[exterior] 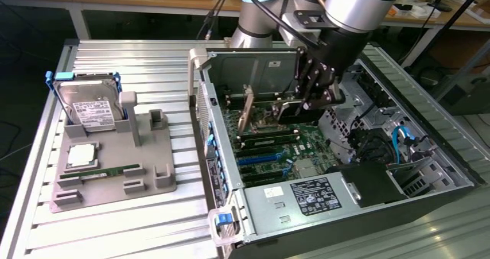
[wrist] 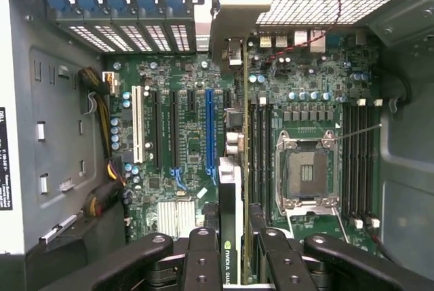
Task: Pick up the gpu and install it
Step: 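Insert the gpu into the slot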
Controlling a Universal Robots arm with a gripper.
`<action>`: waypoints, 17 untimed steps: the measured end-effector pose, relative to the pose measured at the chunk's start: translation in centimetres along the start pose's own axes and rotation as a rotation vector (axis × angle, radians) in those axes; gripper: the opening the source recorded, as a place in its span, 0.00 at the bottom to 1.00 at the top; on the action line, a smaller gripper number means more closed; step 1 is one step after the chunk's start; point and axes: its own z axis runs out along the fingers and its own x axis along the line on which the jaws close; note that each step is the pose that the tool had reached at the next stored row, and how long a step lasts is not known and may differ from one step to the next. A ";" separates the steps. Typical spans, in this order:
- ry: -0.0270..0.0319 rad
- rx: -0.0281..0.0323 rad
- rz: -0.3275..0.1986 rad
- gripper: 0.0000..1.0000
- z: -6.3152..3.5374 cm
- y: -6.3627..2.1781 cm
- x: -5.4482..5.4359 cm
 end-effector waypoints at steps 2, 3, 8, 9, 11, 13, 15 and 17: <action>-0.0001 0.0001 0.000 0.27 0.12 -0.01 0.3; -0.0001 0.0000 0.000 0.27 0.17 -0.01 0.4; 0.0000 0.0000 0.000 0.27 0.45 -0.03 1.1; 0.0000 0.0000 0.000 0.27 0.53 -0.03 1.2; -0.0002 0.0001 0.000 0.27 0.89 -0.03 1.4; -0.0004 0.0001 0.000 0.27 1.34 -0.05 1.4; -0.0004 0.0000 0.000 0.27 1.72 -0.06 1.5; -0.0005 0.0001 0.000 0.27 2.01 -0.07 1.5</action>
